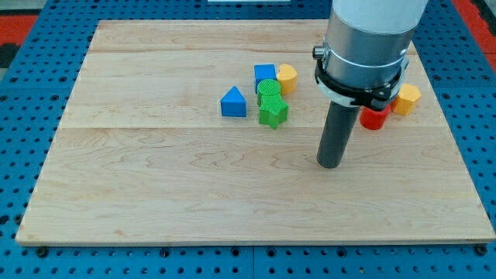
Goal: Place your hand at the center right
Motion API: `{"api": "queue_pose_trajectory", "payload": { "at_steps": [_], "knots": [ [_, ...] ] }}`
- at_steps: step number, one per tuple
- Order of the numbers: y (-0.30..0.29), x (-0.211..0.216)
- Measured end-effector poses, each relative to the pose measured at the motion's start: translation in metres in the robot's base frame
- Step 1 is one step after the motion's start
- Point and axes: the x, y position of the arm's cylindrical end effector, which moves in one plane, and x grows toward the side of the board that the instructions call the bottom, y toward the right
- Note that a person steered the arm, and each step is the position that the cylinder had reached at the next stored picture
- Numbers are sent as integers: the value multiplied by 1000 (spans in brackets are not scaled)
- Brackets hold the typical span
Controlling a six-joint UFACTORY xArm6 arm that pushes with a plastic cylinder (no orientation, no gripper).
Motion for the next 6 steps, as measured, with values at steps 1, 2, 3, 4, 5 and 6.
{"api": "queue_pose_trajectory", "payload": {
  "at_steps": [1,2,3,4,5,6],
  "knots": [
    [0,3],
    [0,4],
    [0,8],
    [0,11],
    [0,18],
    [-17,18]
  ]
}}
